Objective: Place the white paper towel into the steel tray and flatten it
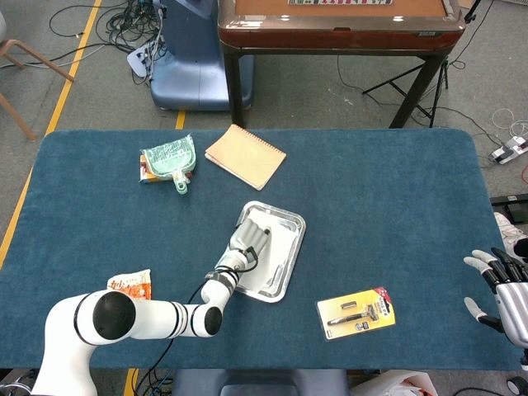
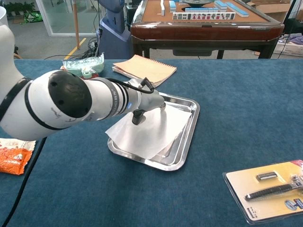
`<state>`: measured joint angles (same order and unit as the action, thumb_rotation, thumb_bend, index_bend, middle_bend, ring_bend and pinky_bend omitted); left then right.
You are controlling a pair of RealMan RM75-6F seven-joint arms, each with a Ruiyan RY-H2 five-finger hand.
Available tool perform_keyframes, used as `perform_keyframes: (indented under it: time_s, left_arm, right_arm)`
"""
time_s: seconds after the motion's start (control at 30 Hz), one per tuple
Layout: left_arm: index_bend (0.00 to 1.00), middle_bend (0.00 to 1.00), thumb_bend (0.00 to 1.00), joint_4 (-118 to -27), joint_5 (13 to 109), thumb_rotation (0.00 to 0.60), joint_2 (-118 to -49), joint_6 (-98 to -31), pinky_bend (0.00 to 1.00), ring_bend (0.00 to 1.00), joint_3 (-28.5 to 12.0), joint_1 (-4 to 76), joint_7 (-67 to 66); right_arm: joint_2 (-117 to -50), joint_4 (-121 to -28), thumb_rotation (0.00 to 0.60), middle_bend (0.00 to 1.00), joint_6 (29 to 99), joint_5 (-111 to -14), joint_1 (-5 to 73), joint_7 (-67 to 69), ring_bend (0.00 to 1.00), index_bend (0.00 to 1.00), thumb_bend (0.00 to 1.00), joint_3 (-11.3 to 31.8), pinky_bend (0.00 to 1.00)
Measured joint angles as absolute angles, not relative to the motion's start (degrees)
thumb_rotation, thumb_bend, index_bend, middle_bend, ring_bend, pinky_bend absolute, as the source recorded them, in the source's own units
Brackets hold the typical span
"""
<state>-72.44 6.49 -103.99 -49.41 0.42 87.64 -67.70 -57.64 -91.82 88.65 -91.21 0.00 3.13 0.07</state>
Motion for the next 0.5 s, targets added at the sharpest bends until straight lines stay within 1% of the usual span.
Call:
perform_keyframes:
  time_s: [0.17, 0.3, 0.5]
  left_arm:
    - [0.11, 0.99, 0.53, -71.9, 4.8, 0.600, -104.1, -50.1, 0.95, 0.98, 0.2, 87.4, -69.6]
    - [0.11, 0.98, 0.53, -72.1, 4.2, 0.600, -103.7, -50.8, 0.95, 0.98, -0.8, 87.1, -70.0]
    - [0.11, 0.98, 0.53, -75.5, 5.2, 0.600, -101.5, -52.1, 0.95, 0.98, -1.5, 86.1, -69.5]
  right_arm:
    - [-57.7, -91.7, 0.600, 0.20, 88.7, -91.2, 0.0, 3.3, 0.08, 0.25, 0.26, 0.1, 0.18]
    - [-57.7, -91.7, 0.600, 0.20, 88.8, -91.4, -0.1, 3.3, 0.08, 0.25, 0.26, 0.1, 0.18]
    - [-57.6, -91.8, 0.600, 0.20, 89.1, -91.7, -0.2, 3.3, 0.08, 0.25, 0.26, 0.1, 0.18]
